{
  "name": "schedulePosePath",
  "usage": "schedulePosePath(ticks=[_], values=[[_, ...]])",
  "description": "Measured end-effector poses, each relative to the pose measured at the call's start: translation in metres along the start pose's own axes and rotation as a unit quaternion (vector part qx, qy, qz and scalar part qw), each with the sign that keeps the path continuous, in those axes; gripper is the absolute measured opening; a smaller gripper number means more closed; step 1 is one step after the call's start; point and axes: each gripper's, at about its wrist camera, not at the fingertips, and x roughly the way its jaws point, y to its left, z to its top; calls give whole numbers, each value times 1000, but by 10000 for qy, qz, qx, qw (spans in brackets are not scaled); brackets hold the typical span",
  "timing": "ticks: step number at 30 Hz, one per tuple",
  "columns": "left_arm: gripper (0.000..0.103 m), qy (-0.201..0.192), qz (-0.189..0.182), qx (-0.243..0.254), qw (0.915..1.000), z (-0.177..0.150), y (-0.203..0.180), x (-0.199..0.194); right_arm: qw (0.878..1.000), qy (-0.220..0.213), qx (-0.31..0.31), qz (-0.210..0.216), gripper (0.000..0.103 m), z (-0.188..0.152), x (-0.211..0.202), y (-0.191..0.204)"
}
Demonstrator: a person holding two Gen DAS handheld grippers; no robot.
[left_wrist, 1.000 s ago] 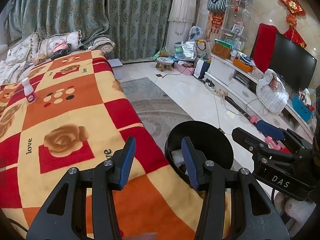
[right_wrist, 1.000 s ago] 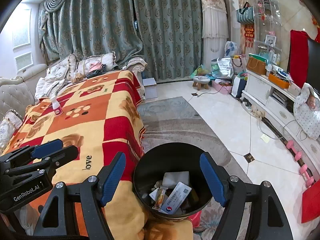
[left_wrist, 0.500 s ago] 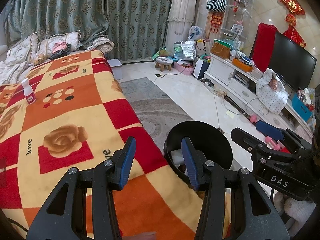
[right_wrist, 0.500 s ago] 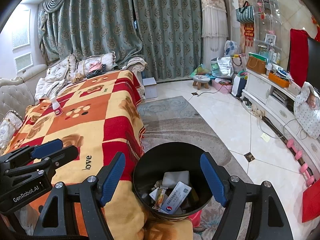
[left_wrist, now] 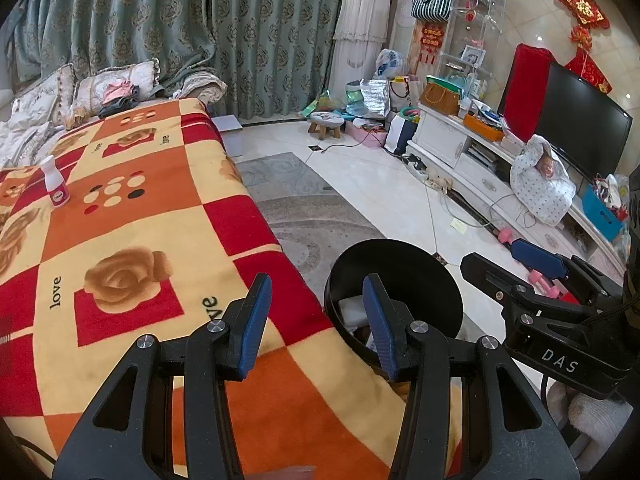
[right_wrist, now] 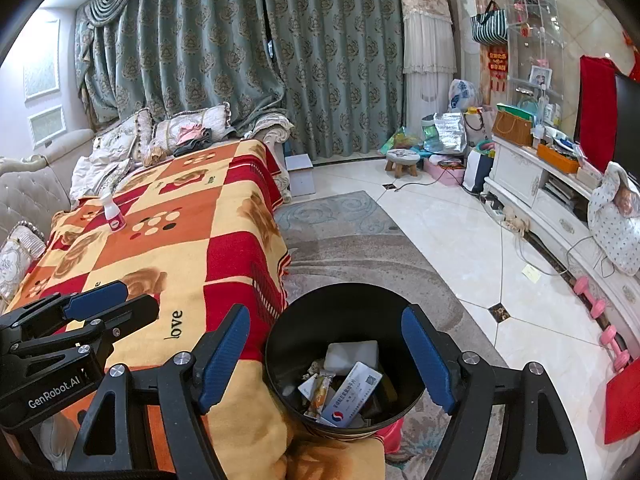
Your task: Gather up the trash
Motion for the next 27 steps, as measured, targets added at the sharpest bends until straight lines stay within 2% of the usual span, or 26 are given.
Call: schedulePosePath(ticks=[27], values=[[46, 22, -19, -3, 10000, -1, -3, 1, 10000, 22, 9, 1, 77, 1, -1, -1]])
